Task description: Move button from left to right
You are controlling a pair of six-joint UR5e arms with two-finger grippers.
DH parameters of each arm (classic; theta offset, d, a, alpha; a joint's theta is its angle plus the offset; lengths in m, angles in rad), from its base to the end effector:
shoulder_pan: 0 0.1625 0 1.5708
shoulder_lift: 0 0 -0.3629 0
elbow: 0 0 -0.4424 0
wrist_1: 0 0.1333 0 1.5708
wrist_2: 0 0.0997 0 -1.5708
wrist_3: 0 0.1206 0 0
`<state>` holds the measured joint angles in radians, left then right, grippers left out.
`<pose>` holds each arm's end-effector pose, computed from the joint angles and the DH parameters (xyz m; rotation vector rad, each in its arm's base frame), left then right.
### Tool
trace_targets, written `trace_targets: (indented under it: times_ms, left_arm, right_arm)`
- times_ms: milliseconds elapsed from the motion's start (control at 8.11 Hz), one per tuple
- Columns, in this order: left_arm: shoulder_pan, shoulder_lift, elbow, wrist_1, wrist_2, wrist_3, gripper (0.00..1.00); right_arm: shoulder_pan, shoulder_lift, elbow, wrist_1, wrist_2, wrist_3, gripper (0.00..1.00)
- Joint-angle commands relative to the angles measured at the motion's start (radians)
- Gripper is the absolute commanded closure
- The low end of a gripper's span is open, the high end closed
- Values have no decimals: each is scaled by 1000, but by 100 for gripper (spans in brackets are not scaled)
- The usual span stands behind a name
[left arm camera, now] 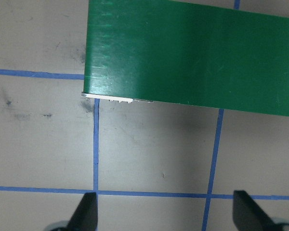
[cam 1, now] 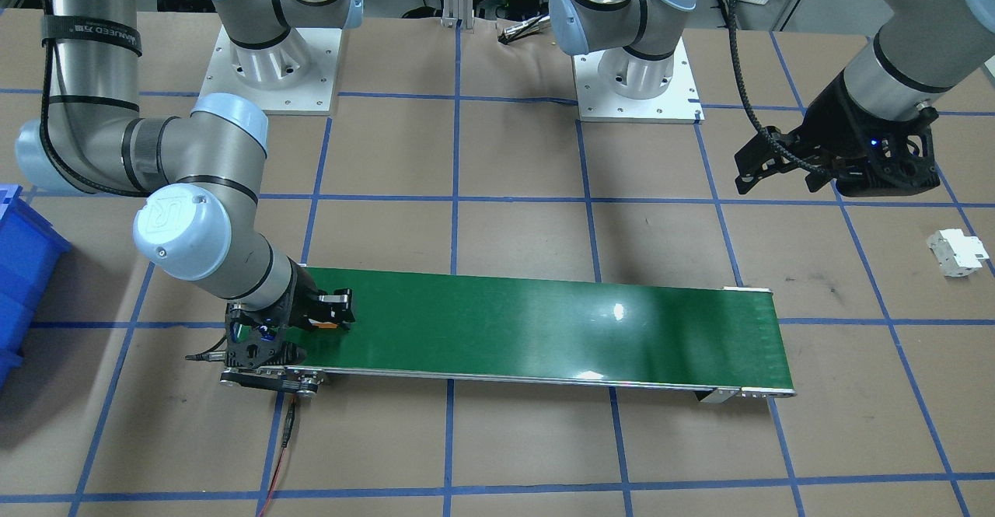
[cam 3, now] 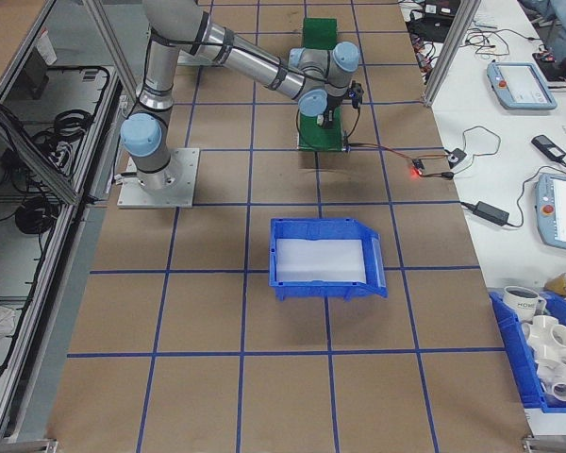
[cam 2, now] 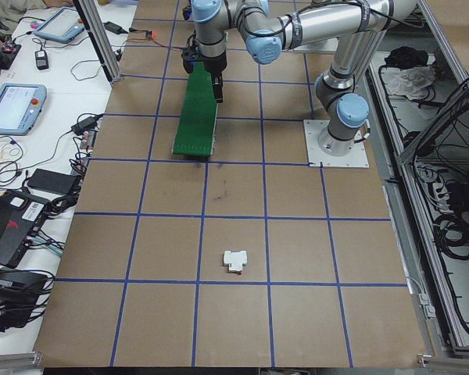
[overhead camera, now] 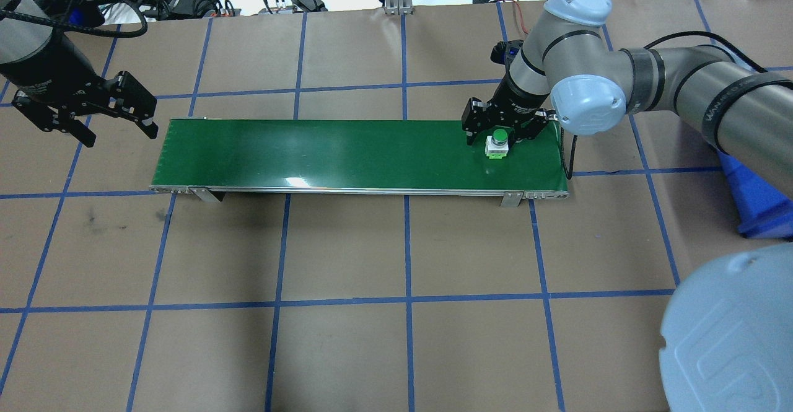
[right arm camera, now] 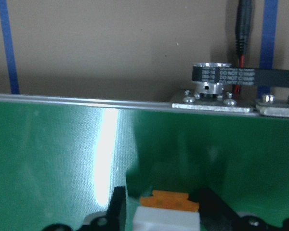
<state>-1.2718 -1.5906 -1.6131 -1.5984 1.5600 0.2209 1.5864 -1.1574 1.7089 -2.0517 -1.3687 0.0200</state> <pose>0.0296 -0.5530 0.3688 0.1220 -3.1030 -0.1304 0.1671 -0.6112 0.1381 0.0170 2.9388 0.1091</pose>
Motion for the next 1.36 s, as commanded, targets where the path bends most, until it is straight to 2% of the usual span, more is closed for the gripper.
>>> trace_targets:
  times_ms: [0, 247, 370, 493, 616, 863, 986, 1233]
  left_arm:
    - [2, -2, 1, 2, 0, 0, 0]
    - [47, -3, 1, -5, -1, 0, 0]
    - [70, -6, 1, -6, -1, 0, 0]
    - [72, -8, -1, -5, -1, 0, 0]
    - [72, -15, -1, -2, -5, 0, 0]
    - [71, -23, -2, 2, -15, -11, 0]
    - [71, -23, -2, 2, -17, -11, 0]
    - [69, -23, -2, 2, -17, -11, 0]
  right_arm:
    - [0, -4, -14, 4, -36, -20, 100]
    - [-3, -13, -78, 56, -90, -25, 100]
    - [-14, -18, -141, 130, -93, -37, 100]
    - [-41, -27, -188, 166, -95, -46, 100]
    - [-95, -44, -222, 210, -107, -73, 100]
    - [-254, -99, -264, 240, -128, -145, 100]
    - [-332, -108, -273, 242, -180, -220, 100]
    - [-496, -125, -275, 245, -185, -366, 100]
